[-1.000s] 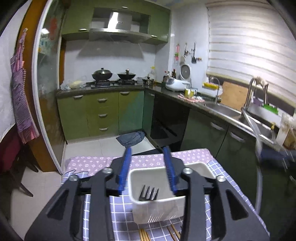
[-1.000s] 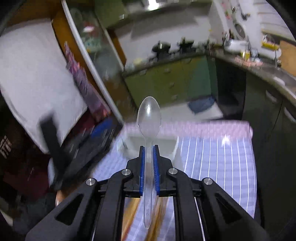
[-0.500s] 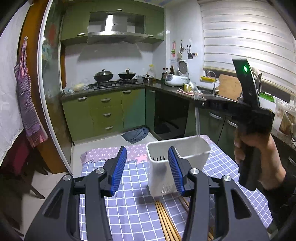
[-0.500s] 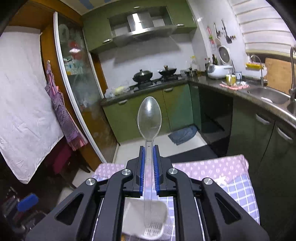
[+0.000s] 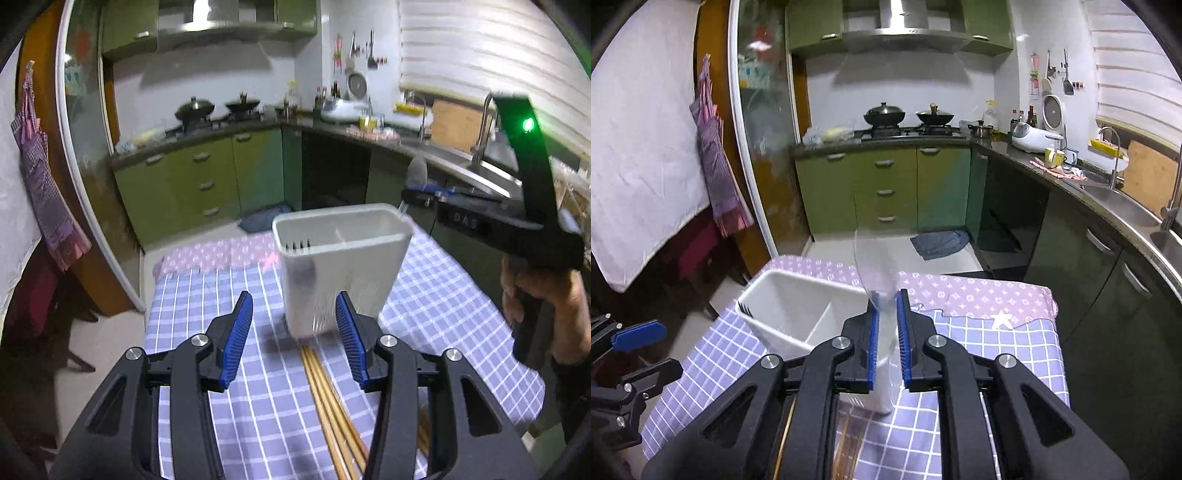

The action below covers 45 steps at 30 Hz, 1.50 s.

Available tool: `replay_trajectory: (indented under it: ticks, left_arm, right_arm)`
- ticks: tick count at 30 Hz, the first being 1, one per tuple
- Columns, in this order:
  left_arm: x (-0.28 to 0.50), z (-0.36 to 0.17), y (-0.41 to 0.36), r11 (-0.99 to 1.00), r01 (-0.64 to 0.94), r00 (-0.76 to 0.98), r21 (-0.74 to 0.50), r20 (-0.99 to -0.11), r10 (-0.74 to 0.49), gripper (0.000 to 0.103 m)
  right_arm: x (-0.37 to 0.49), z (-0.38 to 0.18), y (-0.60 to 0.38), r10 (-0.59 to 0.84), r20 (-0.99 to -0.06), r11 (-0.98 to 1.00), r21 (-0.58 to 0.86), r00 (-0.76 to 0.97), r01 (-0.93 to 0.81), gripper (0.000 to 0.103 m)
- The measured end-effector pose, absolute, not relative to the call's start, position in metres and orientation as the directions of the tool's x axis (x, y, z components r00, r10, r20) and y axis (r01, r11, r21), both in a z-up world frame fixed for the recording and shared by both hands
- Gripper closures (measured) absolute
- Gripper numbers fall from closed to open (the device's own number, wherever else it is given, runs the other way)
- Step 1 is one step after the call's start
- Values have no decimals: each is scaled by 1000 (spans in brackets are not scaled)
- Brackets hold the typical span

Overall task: Organize utensils
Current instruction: 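Lower the clear spoon into the white holder and open the right tool, then grasp one wooden chopstick with the left tool and lift it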

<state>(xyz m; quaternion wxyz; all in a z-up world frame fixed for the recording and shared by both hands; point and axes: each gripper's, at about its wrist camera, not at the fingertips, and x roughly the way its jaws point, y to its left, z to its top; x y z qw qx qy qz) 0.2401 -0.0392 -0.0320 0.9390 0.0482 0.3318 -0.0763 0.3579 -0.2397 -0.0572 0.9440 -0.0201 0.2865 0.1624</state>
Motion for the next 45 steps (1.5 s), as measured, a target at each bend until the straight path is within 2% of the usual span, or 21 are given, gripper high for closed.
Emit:
replay_trajectory:
  ticks: [1, 3, 10, 17, 21, 23, 24, 27, 32, 35, 38, 45]
  left_arm:
    - [240, -34, -40, 983, 179, 750, 38, -651, -111, 58]
    - [240, -38, -39, 983, 182, 719, 27, -685, -115, 58]
    - [241, -55, -40, 980, 198, 640, 17, -760, -116, 58]
    - [254, -91, -43, 984, 179, 480, -19, -871, -105, 58]
    - [274, -120, -43, 989, 139, 361, -41, -928, -90, 58]
    - [281, -130, -44, 991, 124, 325, -45, -942, -84, 63]
    - [285, -137, -45, 992, 119, 295, -44, -952, -77, 69]
    - [293, -151, -46, 994, 101, 238, -42, -969, -65, 76]
    - [298, -160, -49, 994, 94, 202, -51, -977, -69, 76]
    - [299, -165, -51, 995, 97, 188, -37, -981, -55, 81]
    - [303, -171, -54, 995, 97, 165, -25, -985, -41, 88]
    - [311, -180, -61, 995, 92, 139, -28, -989, -41, 88]
  right_arm:
    - [356, -57, -240, 291, -550, 947, 51, 782, -317, 80]
    - [353, -58, -240, 290, -552, 947, 50, 782, -316, 76]
    - [320, -33, -257, 320, -529, 939, 69, 785, -336, 76]
    - [303, -75, -291, 301, -749, 933, 103, 590, -344, 76]
    - [301, -107, -308, 268, -820, 941, 109, 505, -322, 76]
    - [299, -120, -313, 274, -836, 939, 126, 475, -321, 76]
    - [298, -126, -314, 281, -843, 936, 136, 458, -324, 76]
    - [300, -135, -312, 293, -854, 930, 150, 431, -336, 76]
    - [300, -144, -300, 310, -861, 918, 162, 402, -361, 76]
    - [301, -146, -298, 318, -862, 915, 170, 394, -365, 76]
    - [300, -145, -299, 324, -860, 914, 177, 394, -366, 71]
    - [298, -144, -301, 323, -865, 911, 173, 385, -374, 70]
